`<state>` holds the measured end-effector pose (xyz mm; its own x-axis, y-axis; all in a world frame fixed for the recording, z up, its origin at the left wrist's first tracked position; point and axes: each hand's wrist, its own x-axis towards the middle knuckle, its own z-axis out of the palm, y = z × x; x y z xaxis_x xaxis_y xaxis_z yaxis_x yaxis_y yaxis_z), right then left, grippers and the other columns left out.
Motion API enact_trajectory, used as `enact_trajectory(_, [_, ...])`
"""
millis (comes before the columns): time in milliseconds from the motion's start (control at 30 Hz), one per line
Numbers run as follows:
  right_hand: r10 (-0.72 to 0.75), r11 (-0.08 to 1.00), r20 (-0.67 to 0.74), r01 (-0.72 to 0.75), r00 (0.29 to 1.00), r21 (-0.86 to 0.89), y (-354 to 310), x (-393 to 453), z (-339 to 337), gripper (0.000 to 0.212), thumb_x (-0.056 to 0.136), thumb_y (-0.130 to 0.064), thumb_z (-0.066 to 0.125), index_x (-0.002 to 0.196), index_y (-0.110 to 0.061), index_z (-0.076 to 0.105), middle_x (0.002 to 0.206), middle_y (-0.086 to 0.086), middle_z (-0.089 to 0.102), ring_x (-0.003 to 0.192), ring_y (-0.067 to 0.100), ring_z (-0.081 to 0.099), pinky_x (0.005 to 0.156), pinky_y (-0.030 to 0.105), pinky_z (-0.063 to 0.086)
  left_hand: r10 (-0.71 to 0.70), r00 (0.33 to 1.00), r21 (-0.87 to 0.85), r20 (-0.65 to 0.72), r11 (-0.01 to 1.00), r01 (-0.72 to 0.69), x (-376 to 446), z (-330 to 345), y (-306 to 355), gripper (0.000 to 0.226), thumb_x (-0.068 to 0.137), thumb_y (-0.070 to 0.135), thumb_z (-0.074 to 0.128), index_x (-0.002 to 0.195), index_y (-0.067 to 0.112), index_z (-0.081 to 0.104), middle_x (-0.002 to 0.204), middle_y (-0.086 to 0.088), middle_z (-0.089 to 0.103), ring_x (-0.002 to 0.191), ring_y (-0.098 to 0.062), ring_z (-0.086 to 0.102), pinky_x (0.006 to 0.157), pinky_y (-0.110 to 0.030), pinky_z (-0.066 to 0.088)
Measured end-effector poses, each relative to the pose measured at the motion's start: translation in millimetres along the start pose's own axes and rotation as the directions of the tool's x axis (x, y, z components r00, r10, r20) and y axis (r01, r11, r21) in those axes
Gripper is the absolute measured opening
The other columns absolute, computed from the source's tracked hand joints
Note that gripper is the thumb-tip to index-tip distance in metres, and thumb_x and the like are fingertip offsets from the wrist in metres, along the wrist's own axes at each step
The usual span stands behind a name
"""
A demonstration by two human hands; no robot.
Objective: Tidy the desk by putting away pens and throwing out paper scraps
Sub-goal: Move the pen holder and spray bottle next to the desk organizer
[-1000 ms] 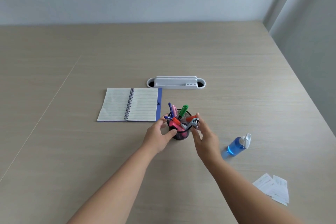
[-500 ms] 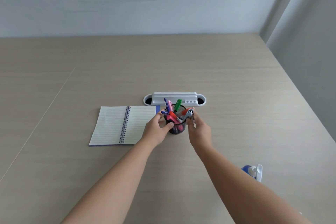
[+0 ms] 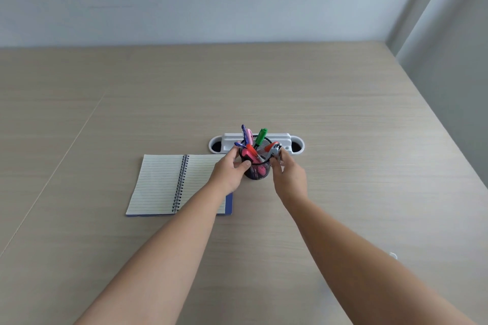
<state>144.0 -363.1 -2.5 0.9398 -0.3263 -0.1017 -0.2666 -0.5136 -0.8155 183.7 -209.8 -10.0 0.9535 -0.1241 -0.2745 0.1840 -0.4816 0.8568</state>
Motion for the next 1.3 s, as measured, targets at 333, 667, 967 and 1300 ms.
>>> enact_trajectory(333, [0.113, 0.991, 0.044, -0.116, 0.993, 0.073, 25.6, -49.8, -7.9, 0.064, 0.092, -0.027, 0.059, 0.149, -0.021, 0.030, 0.149, 0.000, 0.042, 0.137, 0.017, 0.039, 0.112, 0.032, 0.032, 0.064, 0.990, 0.182, -0.122, 0.982, -0.041, -42.2, 29.3, -22.0, 0.063, 0.092, 0.039, 0.052, 0.149, 0.027, 0.026, 0.148, -0.002, 0.045, 0.132, -0.022, 0.044, 0.108, -0.035, 0.037])
enact_trajectory(667, [0.357, 0.886, 0.015, -0.343, 0.934, 0.311, 112.5, -207.7, -58.9, 0.024, 0.091, -0.014, 0.061, 0.110, -0.027, 0.057, 0.102, -0.002, 0.061, 0.091, 0.014, 0.058, 0.071, 0.013, 0.045, 0.141, 0.985, 0.733, 0.102, 0.659, -0.170, -116.0, 87.7, -82.3, 0.074, 0.087, 0.054, 0.015, 0.153, 0.021, 0.012, 0.163, 0.009, 0.003, 0.150, -0.019, 0.000, 0.119, -0.047, -0.001])
enact_trajectory(967, [0.562, 0.781, -0.323, -0.360, 0.761, 0.510, 126.0, -195.6, -94.1, 0.059, 0.080, -0.025, 0.075, 0.126, -0.022, 0.038, 0.118, -0.001, 0.048, 0.090, 0.013, 0.052, 0.071, 0.017, 0.042, 0.152, 0.988, 0.762, 0.035, 0.635, -0.125, -118.2, 89.2, -88.1, 0.074, 0.086, 0.056, 0.017, 0.153, 0.023, 0.016, 0.162, 0.009, 0.012, 0.150, -0.019, 0.009, 0.120, -0.046, 0.003])
enact_trajectory(1300, [0.361, 0.912, -0.307, -0.263, 0.881, 0.315, 123.9, -171.6, -88.0, 0.042, 0.084, -0.029, 0.070, 0.121, -0.028, 0.050, 0.120, 0.001, 0.057, 0.084, 0.003, 0.049, 0.077, 0.020, 0.040, 0.186, 0.983, 0.746, -0.003, 0.655, -0.121, -116.7, 88.3, -91.3, 0.071, 0.086, 0.054, 0.028, 0.151, 0.026, 0.022, 0.161, 0.011, 0.019, 0.149, -0.017, 0.014, 0.120, -0.043, 0.006])
